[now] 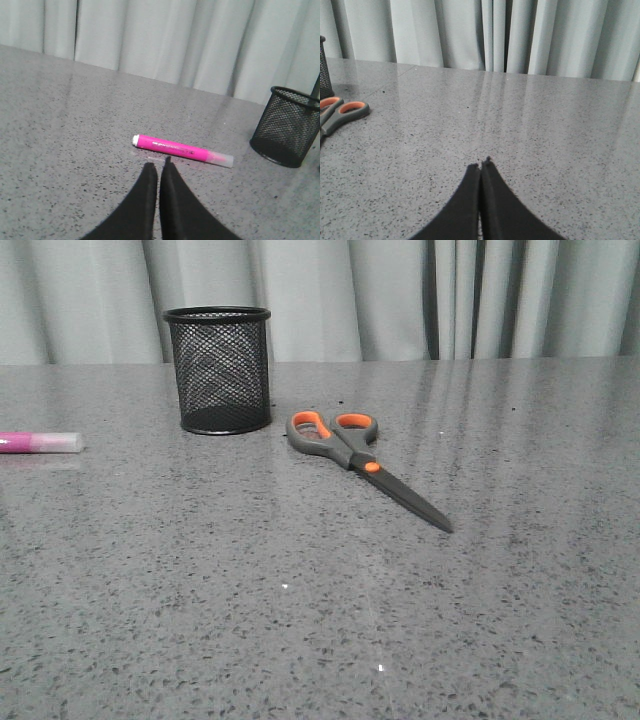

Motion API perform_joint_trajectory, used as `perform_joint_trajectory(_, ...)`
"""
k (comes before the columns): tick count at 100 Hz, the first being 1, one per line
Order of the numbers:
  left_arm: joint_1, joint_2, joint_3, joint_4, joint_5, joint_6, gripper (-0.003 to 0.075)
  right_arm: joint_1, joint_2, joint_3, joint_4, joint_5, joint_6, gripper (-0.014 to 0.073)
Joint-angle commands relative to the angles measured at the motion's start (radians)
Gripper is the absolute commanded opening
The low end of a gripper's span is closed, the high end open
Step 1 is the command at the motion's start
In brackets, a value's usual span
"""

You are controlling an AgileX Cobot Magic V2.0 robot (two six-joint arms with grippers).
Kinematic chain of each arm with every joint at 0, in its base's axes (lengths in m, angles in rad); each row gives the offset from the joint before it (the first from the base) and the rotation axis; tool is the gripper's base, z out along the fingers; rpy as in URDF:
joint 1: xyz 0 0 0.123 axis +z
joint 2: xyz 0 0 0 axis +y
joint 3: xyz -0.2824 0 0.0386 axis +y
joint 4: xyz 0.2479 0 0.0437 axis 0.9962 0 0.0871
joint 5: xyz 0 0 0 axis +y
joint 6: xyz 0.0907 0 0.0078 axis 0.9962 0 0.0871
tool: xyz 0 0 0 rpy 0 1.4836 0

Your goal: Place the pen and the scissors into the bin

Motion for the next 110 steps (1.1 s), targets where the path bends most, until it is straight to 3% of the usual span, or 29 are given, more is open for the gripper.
perform_joint_trajectory(1,0.001,-0.031,0.043,-0.119,-0.077,-0.008,-0.0019,-0.007,-0.020,0.015,0.044,-0.106,0.001,-0.0069)
perform_joint_trajectory(33,0.001,-0.031,0.041,-0.480,-0.101,-0.008,-0.0019,-0.007,-0.020,0.014,0.367,-0.192,0.001,-0.0069)
perform_joint_trajectory(52,0.001,-0.031,0.001,-0.495,-0.102,-0.008,-0.0019,-0.007,-0.014,-0.024,0.457,-0.147,0.001,-0.0062)
perform_joint_trajectory(68,0.001,0.002,-0.092,-0.374,-0.032,-0.008,-0.0020,-0.007,0.056,-0.119,0.445,-0.018,-0.001,-0.0046)
perform_joint_trajectory(94,0.001,0.243,-0.398,0.003,0.276,0.031,-0.0020,-0.007,0.373,-0.386,0.288,0.203,-0.014,-0.0047)
perform_joint_trajectory(110,0.001,0.415,-0.571,0.024,0.420,0.154,-0.0019,-0.007,0.594,-0.562,0.276,0.346,-0.014,-0.0048)
